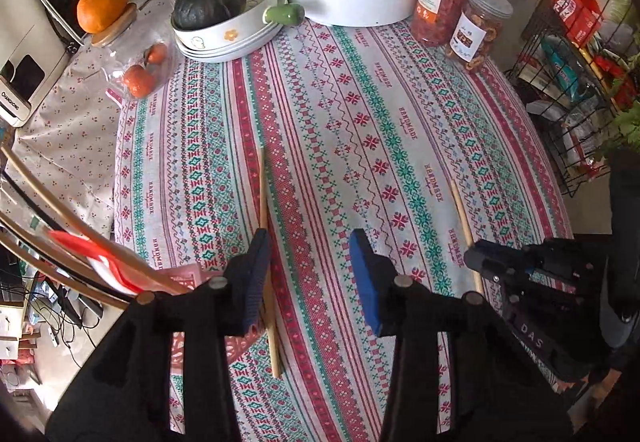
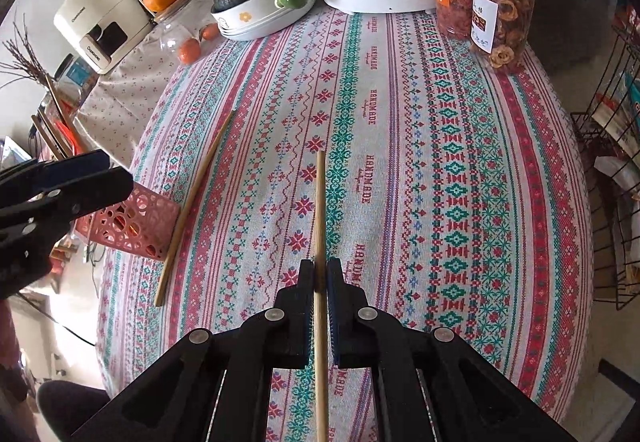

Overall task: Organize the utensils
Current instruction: 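Grasp another wooden chopstick with the left gripper while the right gripper holds its chopstick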

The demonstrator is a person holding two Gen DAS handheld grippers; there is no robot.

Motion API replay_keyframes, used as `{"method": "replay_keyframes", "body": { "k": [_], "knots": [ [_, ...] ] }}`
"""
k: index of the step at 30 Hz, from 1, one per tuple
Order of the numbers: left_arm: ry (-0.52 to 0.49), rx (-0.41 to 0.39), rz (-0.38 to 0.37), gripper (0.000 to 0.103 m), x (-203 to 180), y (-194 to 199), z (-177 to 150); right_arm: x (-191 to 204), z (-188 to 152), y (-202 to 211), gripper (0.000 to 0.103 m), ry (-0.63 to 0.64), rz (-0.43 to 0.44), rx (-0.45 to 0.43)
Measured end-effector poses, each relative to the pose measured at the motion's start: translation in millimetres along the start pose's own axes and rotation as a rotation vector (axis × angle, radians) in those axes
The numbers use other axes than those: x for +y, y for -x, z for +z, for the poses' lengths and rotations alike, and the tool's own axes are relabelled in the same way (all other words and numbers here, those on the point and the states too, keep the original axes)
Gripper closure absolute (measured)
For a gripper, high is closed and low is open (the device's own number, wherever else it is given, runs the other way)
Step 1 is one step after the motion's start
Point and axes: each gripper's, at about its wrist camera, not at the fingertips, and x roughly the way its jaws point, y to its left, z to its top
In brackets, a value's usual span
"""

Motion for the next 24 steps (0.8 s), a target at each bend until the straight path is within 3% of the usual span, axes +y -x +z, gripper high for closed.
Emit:
{"method": "replay_keyframes", "body": {
  "k": [4, 11, 18, 21, 24],
  "knots": [
    [0.038, 0.087, 0.069, 0.072, 3, -48, 22, -11, -1, -3, 0.096, -0.035, 0.01, 0.022],
    [0.081, 0.195, 0.134, 0.074, 16, -100, 36, -15, 7, -4, 0.096, -0.028, 0.032, 0.019],
    [0.121, 0.222, 0.094, 0.076, 29, -108, 35, -8, 14, -8, 0.096, -0.031, 0.039, 0.015],
    [0.164, 0.226, 0.019, 0.093, 35, -108, 27, -7, 14, -10, 0.096, -0.03, 0.03, 0.017],
    [0.116, 0.209, 0.047, 0.094, 30, -105, 11, -5, 15, -9, 0.097, -0.033, 0.025, 0.01]
  ]
}}
